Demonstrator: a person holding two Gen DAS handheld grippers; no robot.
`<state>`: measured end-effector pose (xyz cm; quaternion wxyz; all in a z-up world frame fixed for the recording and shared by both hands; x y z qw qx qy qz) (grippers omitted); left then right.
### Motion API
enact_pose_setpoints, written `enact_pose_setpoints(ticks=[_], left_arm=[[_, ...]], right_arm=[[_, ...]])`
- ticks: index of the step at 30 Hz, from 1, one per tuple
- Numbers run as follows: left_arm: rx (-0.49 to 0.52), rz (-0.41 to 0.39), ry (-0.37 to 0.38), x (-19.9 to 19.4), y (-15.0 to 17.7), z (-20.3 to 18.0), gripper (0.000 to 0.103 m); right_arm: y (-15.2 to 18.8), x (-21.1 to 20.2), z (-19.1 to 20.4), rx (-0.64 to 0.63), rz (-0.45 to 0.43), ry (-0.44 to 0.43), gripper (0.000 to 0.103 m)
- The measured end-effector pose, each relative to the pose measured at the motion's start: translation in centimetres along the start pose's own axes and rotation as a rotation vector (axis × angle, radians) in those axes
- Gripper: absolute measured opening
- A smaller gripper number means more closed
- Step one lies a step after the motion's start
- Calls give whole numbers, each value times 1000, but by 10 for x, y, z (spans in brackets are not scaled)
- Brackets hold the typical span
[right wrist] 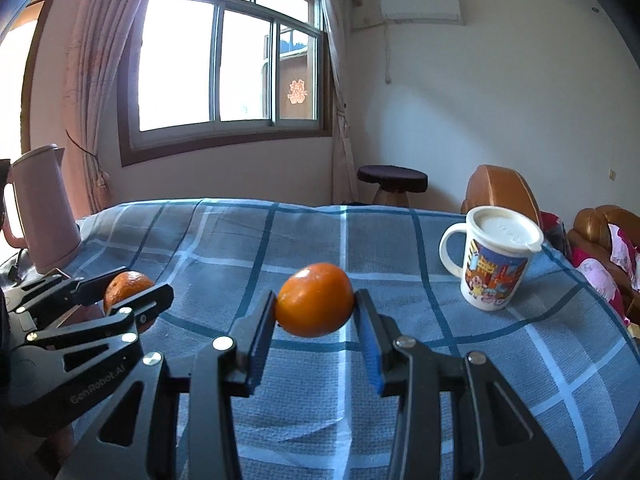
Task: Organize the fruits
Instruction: 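Lift the orange with left gripper while right carries its orange toward the tin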
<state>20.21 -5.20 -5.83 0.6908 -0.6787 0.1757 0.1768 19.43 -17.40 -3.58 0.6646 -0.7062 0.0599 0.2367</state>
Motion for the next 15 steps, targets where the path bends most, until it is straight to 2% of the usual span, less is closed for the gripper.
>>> enact_pose_setpoints(ticks=[15], left_arm=[[30, -35, -6, -17, 4, -3, 48]], right_arm=[[3, -17, 4, -8, -55, -11, 43]])
Point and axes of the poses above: each gripper's, at about its wrist camera, not at the fingertips, and x roughly the way its jaws point, z to its left, y to its underside, the point moved 3 cm from there along x, roughly the way its jaws point
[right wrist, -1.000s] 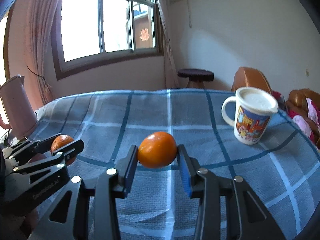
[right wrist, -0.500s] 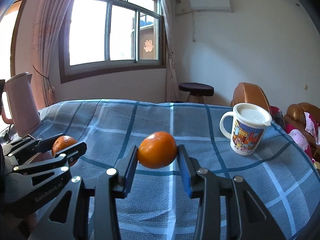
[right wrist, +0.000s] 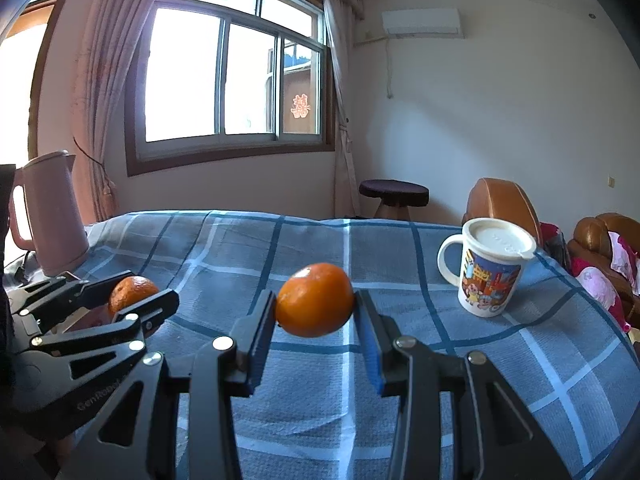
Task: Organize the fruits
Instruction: 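Lift the orange with left gripper while right carries its orange toward the tin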
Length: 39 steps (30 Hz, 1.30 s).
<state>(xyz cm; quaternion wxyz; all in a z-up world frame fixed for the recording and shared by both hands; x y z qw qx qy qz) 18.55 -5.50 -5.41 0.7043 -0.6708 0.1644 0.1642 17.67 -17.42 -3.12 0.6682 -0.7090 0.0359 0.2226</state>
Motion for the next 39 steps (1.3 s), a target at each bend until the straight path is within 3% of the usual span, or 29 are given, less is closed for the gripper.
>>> enact_pose_setpoints(ticks=[18, 39], left_arm=[[58, -7, 19, -25, 12, -8, 48], [38, -43, 45, -58, 25, 10, 48]], right_arm=[[5, -23, 13, -19, -36, -27, 43], [11, -41, 42, -80, -44, -74, 43]])
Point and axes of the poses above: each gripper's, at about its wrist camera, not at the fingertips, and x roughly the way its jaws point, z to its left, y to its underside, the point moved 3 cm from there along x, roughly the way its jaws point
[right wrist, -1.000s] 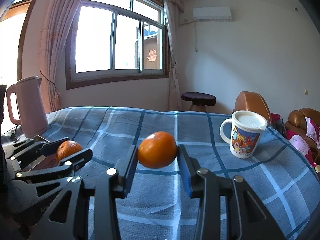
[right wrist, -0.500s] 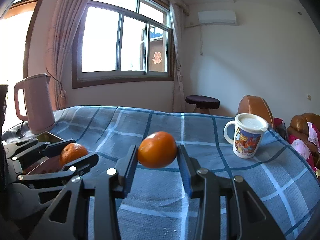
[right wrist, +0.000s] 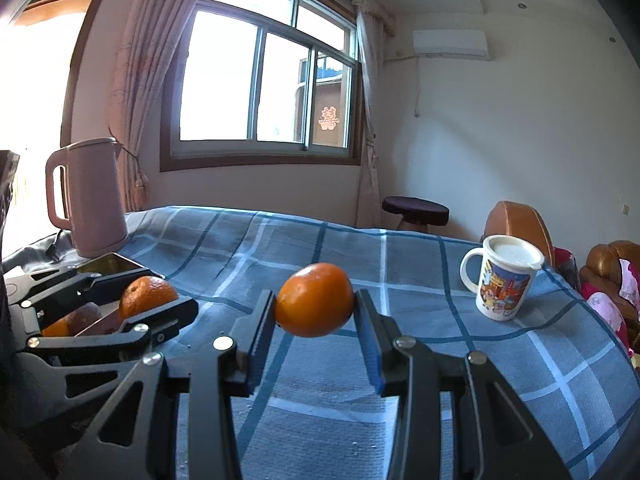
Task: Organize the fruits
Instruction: 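Lift the orange with left gripper while right carries its orange toward the tin, then lower the orange into the tin and open left gripper while right holds its orange above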
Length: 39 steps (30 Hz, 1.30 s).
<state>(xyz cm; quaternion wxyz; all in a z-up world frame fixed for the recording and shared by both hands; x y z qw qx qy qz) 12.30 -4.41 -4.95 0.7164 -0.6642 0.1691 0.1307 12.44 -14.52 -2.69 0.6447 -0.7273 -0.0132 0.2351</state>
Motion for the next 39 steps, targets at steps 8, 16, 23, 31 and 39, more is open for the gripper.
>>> enact_pose_setpoints(ticks=[8, 16, 23, 31, 39], left_arm=[[-23, -2, -1, -8, 4, 14, 48], [-47, -7, -19, -17, 9, 32, 48], [-63, -10, -30, -23, 12, 45, 48], [-87, -12, -53, -28, 15, 63, 48], [-113, -14, -78, -35, 19, 82, 48]], right_arm=[[0, -3, 14, -9, -1, -33, 43], [0, -2, 31, -28, -1, -64, 43], [-1, -2, 45, -45, -5, -88, 43], [-1, -1, 58, -67, -2, -115, 43], [-4, -1, 74, -91, -4, -146, 43]])
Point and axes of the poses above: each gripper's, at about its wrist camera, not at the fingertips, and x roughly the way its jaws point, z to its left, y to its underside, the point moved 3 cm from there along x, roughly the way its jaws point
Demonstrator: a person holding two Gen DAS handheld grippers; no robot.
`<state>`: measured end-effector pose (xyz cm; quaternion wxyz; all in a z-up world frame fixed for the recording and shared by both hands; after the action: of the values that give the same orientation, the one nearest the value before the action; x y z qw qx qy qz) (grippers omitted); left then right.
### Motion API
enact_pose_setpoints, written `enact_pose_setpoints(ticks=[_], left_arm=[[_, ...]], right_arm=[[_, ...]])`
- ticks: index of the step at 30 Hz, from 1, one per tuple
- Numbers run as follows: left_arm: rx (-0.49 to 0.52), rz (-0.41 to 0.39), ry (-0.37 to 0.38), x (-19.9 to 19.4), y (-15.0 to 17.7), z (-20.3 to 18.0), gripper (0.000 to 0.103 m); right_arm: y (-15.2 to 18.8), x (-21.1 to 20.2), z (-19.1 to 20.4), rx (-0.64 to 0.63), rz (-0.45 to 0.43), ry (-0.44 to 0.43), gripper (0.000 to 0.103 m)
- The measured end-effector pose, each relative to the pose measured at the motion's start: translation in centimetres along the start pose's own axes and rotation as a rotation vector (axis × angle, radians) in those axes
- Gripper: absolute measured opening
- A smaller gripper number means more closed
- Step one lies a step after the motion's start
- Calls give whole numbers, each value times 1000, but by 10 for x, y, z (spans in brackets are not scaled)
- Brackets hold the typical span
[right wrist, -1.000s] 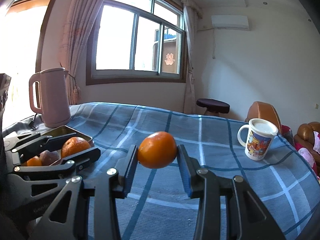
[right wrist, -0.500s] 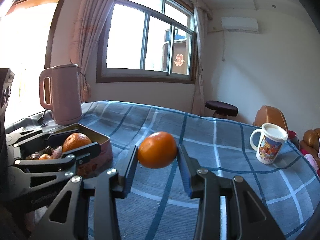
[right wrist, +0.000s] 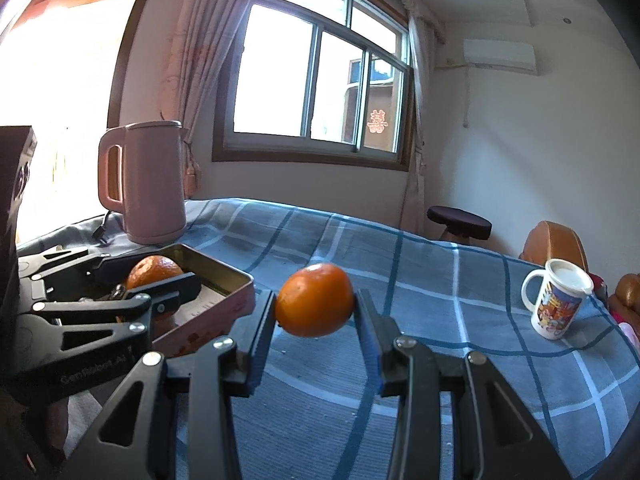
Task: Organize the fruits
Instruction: 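Lower the orange into the tin and open left gripper while right holds its orange above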
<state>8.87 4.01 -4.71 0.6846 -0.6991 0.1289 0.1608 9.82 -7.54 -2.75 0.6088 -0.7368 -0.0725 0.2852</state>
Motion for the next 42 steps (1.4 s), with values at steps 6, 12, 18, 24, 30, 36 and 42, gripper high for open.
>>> enact_pose_setpoints(ticks=[6, 12, 18, 24, 30, 36, 42], left_arm=[[-14, -8, -18, -6, -1, 12, 48], [-23, -11, -41, -11, -2, 24, 48], [-45, -6, -68, -14, -1, 42, 48], [-65, 1, -103, -19, 0, 65, 48], [-87, 18, -144, -22, 3, 88, 48], [-95, 43, -159, -22, 7, 99, 48], [-96, 66, -166, -23, 12, 107, 48]], right_arm=[[-4, 3, 12, -19, 0, -24, 43], [-9, 7, 23, -29, -1, -54, 43], [-16, 11, 36, -43, -5, -83, 43], [-21, 16, 53, -60, -9, -115, 43], [-24, 23, 69, -69, -5, -154, 43], [-23, 25, 87, -87, 11, -199, 43], [-19, 30, 103, -118, 40, -232, 43]])
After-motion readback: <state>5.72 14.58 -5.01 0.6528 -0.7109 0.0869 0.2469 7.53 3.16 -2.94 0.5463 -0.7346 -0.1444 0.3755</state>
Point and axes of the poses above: each gripper's, at about its wrist camera, not at the fingertips, and x roughly the way its jaws point, z to its left, y to its underside, the point moved 3 cm from there along x, roughly the way its jaws point
